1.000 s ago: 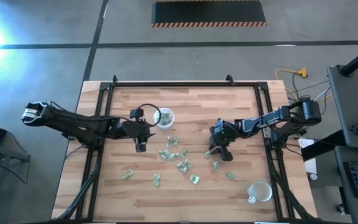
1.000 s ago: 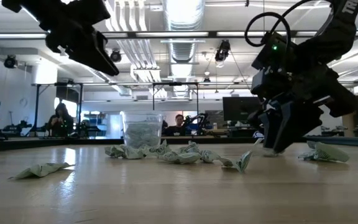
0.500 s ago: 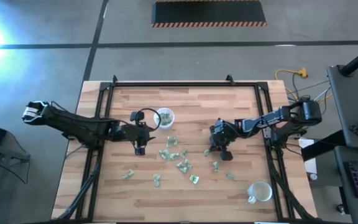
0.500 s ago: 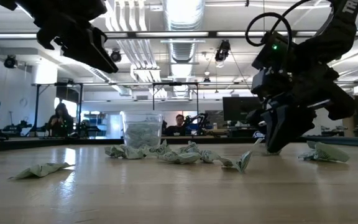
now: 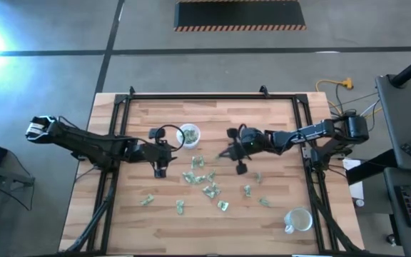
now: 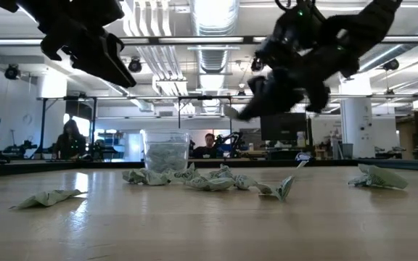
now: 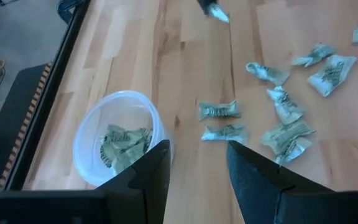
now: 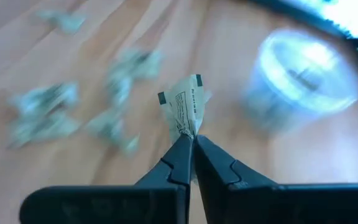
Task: Pick and place Stevia / Truvia into bins
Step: Put the stevia packet into the transparent container
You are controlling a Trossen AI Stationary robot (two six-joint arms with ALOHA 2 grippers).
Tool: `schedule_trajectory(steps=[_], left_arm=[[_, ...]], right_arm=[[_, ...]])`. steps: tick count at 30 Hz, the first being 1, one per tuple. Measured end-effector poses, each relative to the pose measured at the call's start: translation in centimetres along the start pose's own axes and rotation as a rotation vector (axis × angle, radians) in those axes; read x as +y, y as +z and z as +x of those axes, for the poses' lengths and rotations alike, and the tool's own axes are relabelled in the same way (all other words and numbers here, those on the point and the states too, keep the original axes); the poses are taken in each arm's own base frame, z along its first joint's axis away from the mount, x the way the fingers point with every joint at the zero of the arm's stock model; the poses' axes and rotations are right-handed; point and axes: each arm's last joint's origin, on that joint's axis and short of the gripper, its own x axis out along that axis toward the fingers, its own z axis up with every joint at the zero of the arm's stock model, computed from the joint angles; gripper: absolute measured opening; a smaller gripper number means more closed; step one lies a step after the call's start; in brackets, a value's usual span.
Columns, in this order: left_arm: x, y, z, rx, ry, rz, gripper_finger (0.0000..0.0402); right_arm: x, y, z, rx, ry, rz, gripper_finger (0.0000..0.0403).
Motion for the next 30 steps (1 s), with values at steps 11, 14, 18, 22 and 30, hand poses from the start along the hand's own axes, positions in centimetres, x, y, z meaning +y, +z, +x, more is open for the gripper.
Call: schedule_trajectory(steps=[11, 14, 18, 22, 30], left_arm=[[0.1, -0.4, 0.0, 0.042, 0.048, -0.008, 0.0141], [0.1, -0.4, 0.0, 0.042, 0.048, -0.008, 0.0141], [0.1, -0.5, 0.0, 0.052, 0.048, -0.006, 0.0141], [0.1, -0.7, 0.0, 0.065, 0.048, -0.018, 0.0141], [0.1, -0.8, 0.1, 0.07, 0.048, -0.021, 0.0141]], right_arm=[[-5.6, 3.6, 4.0, -0.065, -0.133, -0.025, 0.0009], [-7.0, 3.6, 5.9, -0.028, -0.141, -0.008, 0.0009], [-8.4, 3.5, 8.2, 0.047, -0.123, 0.016, 0.0009], [-9.3, 3.8, 9.9, 0.093, -0.107, 0.029, 0.0009], [-10.1, 4.7, 11.3, 0.136, -0.086, 0.035, 0.0009]])
